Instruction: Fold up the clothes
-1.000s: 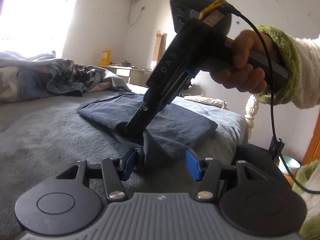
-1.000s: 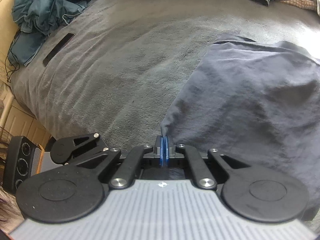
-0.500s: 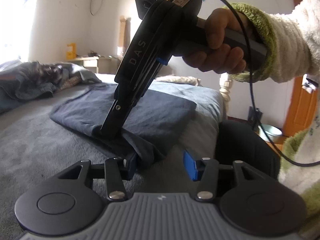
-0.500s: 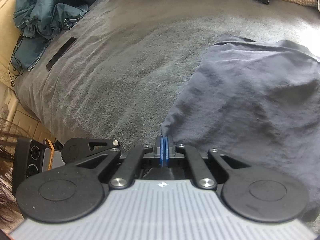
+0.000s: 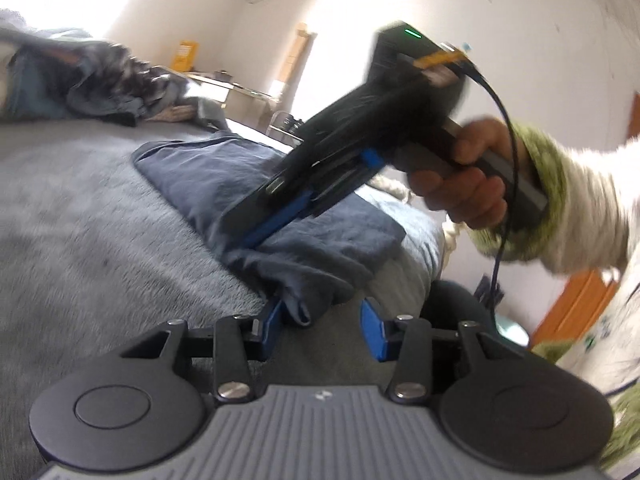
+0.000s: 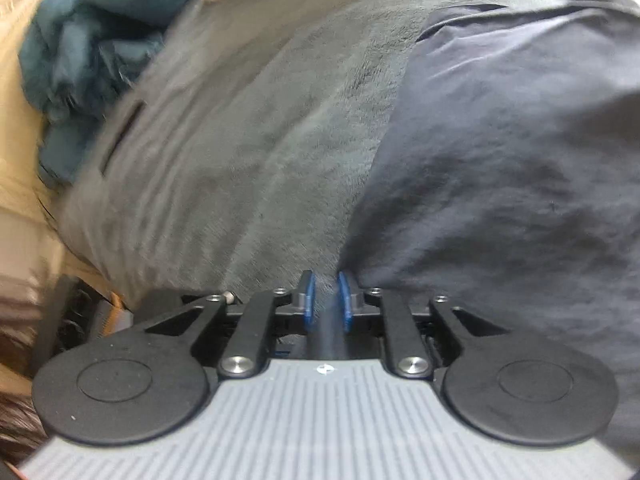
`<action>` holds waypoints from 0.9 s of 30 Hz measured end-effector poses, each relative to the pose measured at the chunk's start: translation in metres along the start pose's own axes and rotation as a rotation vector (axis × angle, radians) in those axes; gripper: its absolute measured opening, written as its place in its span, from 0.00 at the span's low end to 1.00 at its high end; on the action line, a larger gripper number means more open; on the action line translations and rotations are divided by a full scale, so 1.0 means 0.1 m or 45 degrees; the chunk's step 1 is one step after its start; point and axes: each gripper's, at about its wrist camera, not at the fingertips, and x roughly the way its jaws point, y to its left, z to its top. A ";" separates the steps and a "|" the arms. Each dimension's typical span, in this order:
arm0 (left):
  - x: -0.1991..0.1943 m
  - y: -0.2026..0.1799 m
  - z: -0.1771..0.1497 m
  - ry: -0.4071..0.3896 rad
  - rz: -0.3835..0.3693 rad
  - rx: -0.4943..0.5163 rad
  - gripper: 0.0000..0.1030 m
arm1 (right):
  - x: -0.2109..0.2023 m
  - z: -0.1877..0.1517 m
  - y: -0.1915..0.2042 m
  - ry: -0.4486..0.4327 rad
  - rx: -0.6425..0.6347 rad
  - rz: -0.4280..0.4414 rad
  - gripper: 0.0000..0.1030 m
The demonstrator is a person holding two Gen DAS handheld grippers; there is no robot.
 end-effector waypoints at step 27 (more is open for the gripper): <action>0.12 -0.39 0.15 0.126 0.271 0.223 0.08 | -1.62 -1.62 -1.35 -0.754 0.433 0.001 0.26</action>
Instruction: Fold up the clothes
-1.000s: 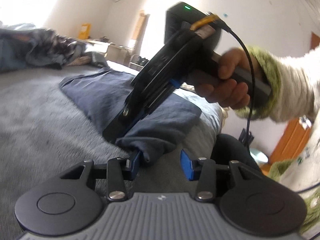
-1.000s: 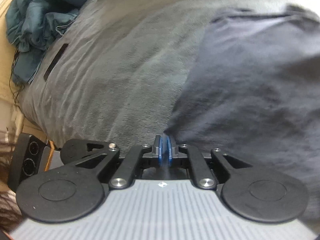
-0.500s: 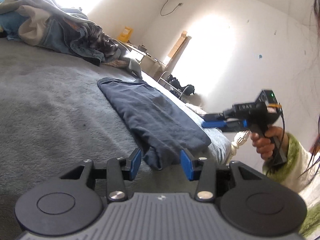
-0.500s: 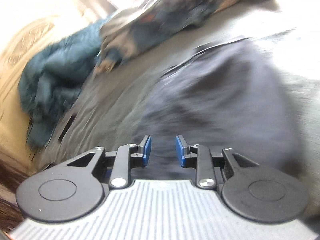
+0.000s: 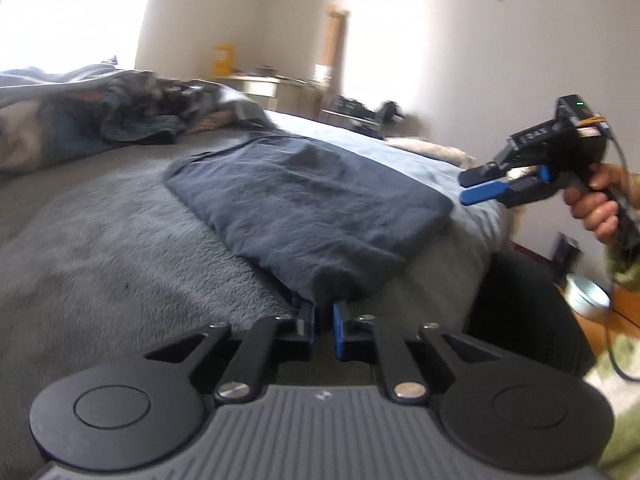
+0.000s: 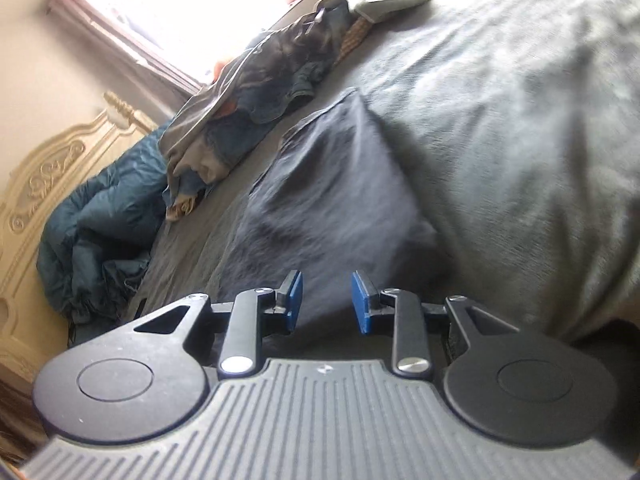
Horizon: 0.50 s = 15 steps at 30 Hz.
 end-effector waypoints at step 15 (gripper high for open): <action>0.16 0.32 0.23 0.285 -0.307 0.169 0.08 | -0.08 0.14 -0.29 -0.019 -0.202 -0.127 0.38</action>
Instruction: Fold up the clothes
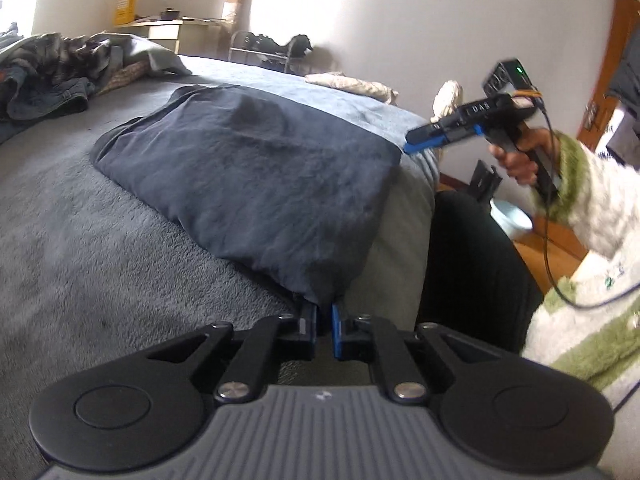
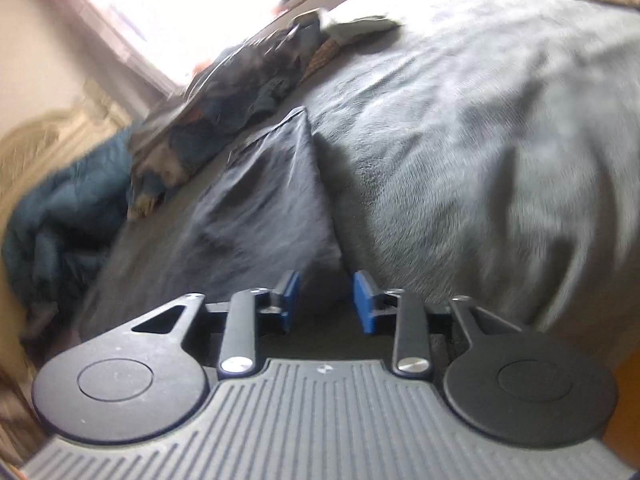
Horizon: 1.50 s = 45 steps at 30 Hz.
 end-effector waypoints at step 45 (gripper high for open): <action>0.46 -0.50 0.65 -0.163 0.667 -0.610 0.47 | 0.07 -0.12 0.77 -0.224 -0.601 -0.098 0.34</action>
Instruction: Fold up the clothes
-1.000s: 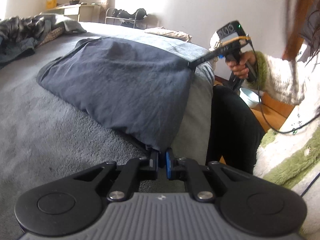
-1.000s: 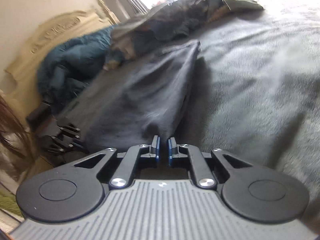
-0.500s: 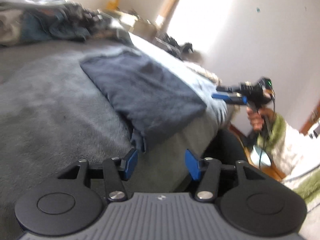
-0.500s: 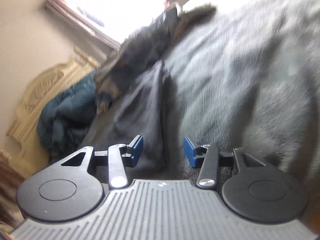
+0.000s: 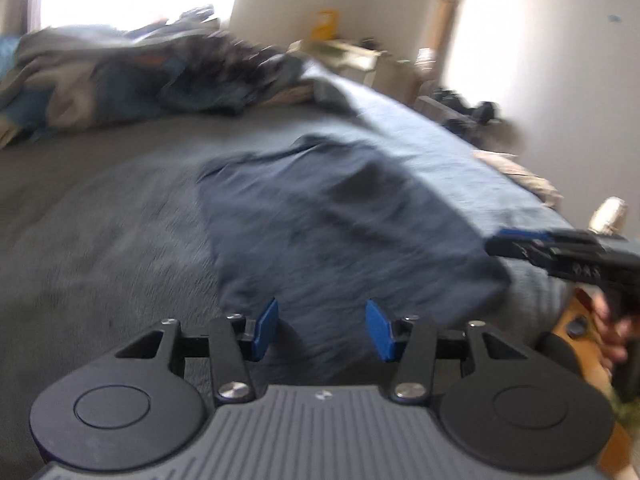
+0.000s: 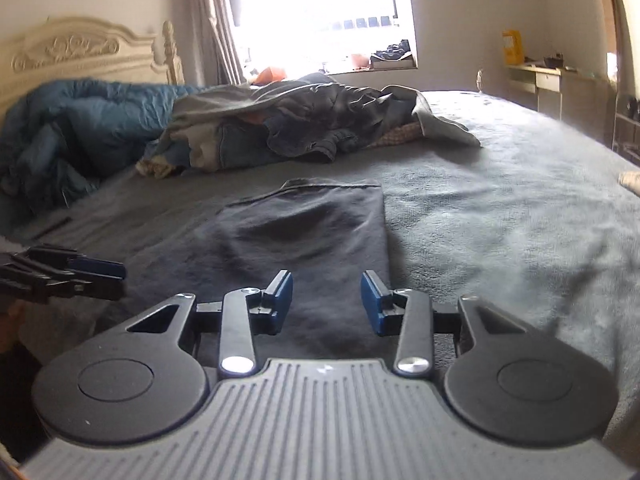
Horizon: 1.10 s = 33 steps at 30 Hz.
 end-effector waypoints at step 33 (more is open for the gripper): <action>0.31 -0.20 0.13 0.206 0.235 -0.072 0.70 | 1.12 0.72 0.17 0.221 -0.093 0.024 0.13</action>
